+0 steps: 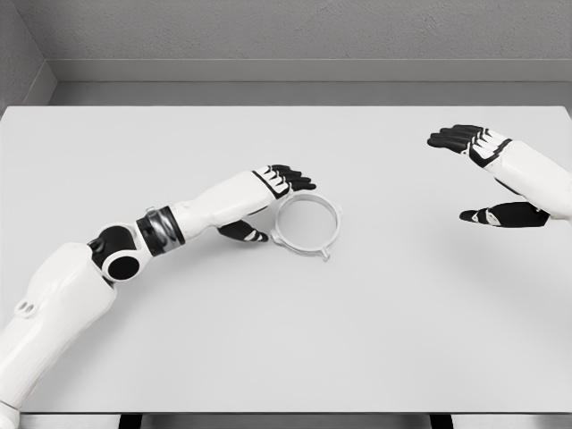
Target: Assemble PVC drainage pipe clamps
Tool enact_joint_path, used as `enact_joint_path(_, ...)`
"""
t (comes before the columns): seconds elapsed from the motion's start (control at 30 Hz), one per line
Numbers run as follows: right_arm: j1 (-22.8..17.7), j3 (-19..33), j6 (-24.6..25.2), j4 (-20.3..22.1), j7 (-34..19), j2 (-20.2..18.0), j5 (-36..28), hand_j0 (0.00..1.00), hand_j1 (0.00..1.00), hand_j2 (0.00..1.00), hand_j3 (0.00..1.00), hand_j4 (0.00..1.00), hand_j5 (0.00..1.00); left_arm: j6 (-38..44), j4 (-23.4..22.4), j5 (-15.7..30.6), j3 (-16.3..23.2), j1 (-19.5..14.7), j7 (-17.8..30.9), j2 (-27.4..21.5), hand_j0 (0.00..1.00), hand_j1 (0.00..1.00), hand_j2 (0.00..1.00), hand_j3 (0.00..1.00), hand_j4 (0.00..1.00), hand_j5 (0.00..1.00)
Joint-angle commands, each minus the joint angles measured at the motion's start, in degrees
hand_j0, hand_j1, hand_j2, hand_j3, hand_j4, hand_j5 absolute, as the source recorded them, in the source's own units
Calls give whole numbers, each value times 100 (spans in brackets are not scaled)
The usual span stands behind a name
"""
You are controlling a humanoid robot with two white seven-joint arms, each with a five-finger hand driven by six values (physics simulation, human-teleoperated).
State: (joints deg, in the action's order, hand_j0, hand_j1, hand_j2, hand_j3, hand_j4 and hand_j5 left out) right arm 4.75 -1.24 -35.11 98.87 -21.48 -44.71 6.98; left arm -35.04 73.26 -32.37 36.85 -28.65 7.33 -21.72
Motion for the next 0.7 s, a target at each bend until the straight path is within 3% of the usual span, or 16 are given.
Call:
enact_joint_path(0.0, 0, 9, 11, 9, 3, -11, -39, 100, 100, 100, 100, 100, 100, 4, -5, 38, -3, 9, -3, 27, 100, 100, 100, 100, 100, 100)
enact_joint_path(0.47, 0, 18, 11, -52, 3, -11, -39, 100, 100, 100, 100, 100, 100, 4, -14, 64, -82, -44, -3, -43, 100, 100, 100, 100, 100, 100)
enact_joint_path(0.57, 0, 27, 11, -149, 3, -11, -39, 100, 100, 100, 100, 100, 100, 4, -22, 108, -90, -132, -3, -306, 100, 100, 100, 100, 100, 100)
enact_joint_path(0.67, 0, 27, 11, -219, 3, -11, -48, 100, 100, 100, 100, 100, 100, 4, 13, 161, -143, -237, -3, -930, 100, 100, 100, 100, 100, 100)
